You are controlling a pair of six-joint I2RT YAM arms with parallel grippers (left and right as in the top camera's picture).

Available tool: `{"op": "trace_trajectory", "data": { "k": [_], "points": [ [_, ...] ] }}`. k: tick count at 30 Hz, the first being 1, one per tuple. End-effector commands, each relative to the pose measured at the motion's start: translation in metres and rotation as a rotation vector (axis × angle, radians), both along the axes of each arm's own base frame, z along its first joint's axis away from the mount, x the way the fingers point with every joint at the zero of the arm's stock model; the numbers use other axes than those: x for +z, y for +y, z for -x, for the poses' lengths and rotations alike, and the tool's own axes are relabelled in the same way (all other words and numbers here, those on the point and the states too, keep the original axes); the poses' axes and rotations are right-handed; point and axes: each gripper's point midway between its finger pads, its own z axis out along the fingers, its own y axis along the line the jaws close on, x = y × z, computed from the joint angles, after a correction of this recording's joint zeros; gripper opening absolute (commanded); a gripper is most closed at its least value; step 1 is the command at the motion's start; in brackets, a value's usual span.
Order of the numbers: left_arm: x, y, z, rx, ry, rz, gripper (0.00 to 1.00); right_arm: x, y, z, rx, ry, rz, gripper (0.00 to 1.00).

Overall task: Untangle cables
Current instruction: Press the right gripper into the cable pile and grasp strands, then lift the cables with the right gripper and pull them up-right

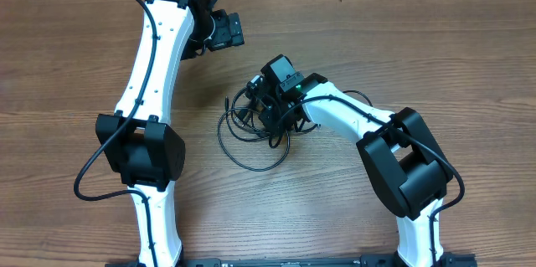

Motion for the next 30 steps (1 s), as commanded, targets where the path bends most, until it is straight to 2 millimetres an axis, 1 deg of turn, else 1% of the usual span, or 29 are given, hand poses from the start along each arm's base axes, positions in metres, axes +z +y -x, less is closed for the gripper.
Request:
{"op": "trace_trajectory", "data": {
  "k": [1, 4, 9, 10, 15, 19, 22, 27, 30],
  "points": [
    [0.001, 0.001, -0.004, 0.008, -0.011, -0.006, 1.0, 0.013, 0.005, -0.003, 0.0, -0.017, -0.015, 0.04],
    [0.001, 0.001, -0.004, 0.008, -0.011, -0.006, 1.0, 0.042, 0.009, -0.009, -0.035, -0.032, -0.042, 0.04],
    [0.001, 0.001, -0.004, 0.008, -0.011, -0.006, 0.99, 0.115, 0.015, -0.017, -0.036, -0.114, -0.104, 0.04],
    [0.001, 0.001, -0.004, 0.008, -0.011, -0.006, 1.0, 0.134, 0.016, -0.019, -0.036, -0.143, -0.126, 0.04],
    [0.001, 0.001, -0.004, 0.009, -0.011, -0.006, 0.99, 0.209, 0.019, -0.023, -0.035, -0.29, -0.233, 0.04],
    [0.001, 0.001, -0.004, 0.008, -0.011, -0.006, 1.0, 0.259, 0.018, -0.022, -0.033, -0.4, -0.315, 0.04],
    [0.001, 0.001, -0.004, 0.009, -0.011, -0.006, 1.0, 0.295, 0.016, -0.02, -0.032, -0.483, -0.376, 0.04],
    [0.001, 0.001, -0.004, 0.008, -0.011, -0.006, 1.0, 0.343, 0.011, -0.013, -0.03, -0.595, -0.458, 0.04],
    [0.001, 0.001, -0.004, 0.008, -0.011, -0.006, 0.99, 0.368, 0.008, -0.008, -0.03, -0.655, -0.503, 0.04]
  ]
}}
